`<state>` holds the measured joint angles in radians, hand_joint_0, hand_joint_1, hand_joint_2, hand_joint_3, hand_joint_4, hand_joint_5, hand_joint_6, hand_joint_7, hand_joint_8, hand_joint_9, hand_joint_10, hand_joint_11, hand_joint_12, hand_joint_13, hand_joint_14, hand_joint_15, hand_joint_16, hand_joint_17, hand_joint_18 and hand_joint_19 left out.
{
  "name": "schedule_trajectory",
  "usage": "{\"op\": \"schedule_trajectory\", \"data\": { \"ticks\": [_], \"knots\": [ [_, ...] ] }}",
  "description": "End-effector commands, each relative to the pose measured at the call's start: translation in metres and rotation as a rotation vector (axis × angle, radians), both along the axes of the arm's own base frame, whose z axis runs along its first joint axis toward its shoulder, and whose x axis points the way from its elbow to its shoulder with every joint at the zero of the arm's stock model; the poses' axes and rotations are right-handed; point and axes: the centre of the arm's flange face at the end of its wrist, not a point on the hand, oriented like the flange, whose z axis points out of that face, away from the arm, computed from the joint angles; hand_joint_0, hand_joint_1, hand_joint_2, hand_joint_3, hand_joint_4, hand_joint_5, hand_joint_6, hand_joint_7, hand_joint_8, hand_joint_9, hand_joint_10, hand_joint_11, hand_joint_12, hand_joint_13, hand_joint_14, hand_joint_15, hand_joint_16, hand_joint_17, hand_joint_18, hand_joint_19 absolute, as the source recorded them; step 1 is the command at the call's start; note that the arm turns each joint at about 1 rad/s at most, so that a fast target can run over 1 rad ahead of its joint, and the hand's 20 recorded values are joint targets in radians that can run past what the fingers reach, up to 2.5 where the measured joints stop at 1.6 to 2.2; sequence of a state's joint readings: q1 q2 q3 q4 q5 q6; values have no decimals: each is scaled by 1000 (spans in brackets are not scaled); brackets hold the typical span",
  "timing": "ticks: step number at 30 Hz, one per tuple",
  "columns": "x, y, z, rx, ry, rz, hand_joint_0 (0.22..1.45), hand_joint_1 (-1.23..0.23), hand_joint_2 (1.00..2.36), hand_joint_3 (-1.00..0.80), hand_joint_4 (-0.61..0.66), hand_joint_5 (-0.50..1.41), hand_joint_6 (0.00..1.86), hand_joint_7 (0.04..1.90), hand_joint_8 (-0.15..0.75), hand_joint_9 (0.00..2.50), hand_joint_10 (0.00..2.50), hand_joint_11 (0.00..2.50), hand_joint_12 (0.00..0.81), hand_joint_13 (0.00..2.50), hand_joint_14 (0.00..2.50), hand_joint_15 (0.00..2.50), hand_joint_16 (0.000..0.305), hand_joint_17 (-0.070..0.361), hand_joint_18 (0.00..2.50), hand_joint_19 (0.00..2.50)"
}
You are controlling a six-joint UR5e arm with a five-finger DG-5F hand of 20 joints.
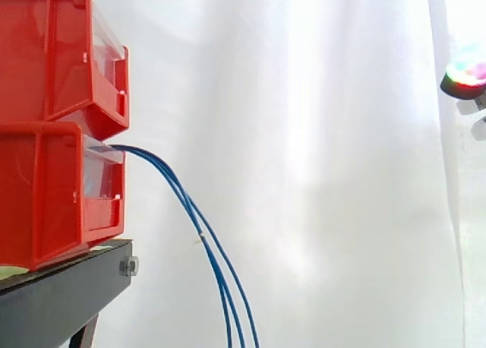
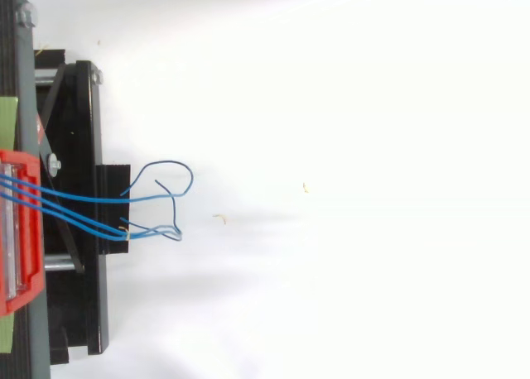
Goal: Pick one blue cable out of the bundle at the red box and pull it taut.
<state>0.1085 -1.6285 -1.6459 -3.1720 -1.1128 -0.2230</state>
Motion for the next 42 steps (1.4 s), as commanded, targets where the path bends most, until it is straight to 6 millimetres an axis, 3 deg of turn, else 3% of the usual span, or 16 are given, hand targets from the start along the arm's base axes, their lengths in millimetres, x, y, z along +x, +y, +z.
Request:
{"op": "schedule_trajectory", "data": {
  "ticks": [1, 5, 14, 22, 24, 34, 37, 39, 42],
  "knots": [
    [1, 0, 0, -48, 9, -5, 485, -559, 1000, -500, 221, -233, 501, 652, 198, 146, 0, 0, 354, 3, 2, 59, 67, 150, 0, 6],
    [4, 1, 2, -48, -10, -4, 485, -559, 1000, -500, 230, -229, 501, 657, 200, 151, 0, 0, 353, 7, 2, 60, 67, 151, 0, 7],
    [27, 3, -29, -45, -1, -4, 487, -561, 1000, -500, 246, -221, 501, 671, 210, 178, 0, 0, 353, 19, 2, 62, 66, 149, 0, 15],
    [37, 8, -24, -66, -66, 4, 489, -567, 1000, -500, 268, -211, 502, 687, 218, 206, 0, 0, 355, 40, 2, 68, 66, 147, 0, 18],
    [43, 9, -31, -84, -65, 5, 489, -578, 1000, -500, 274, -209, 501, 691, 222, 214, 0, 0, 355, 43, 0, 69, 65, 147, 0, 12],
    [98, 11, -120, 0, -103, -7, 485, -623, 1000, -500, 296, -198, 501, 704, 235, 233, 0, 0, 355, 54, 2, 75, 66, 148, 0, 0],
    [108, 12, -136, 10, -122, -8, 484, -627, 1000, -500, 298, -198, 501, 708, 239, 237, 0, 0, 356, 54, 2, 79, 66, 148, 0, 0],
    [121, 15, -158, 15, -148, -5, 484, -627, 1000, -500, 300, -197, 502, 712, 241, 238, 0, 0, 356, 54, 2, 78, 66, 148, 0, 8],
    [128, 18, -169, 15, -170, -3, 485, -625, 1000, -500, 302, -195, 502, 712, 241, 238, 0, 0, 356, 54, 2, 75, 66, 148, 0, 10]
  ]
}}
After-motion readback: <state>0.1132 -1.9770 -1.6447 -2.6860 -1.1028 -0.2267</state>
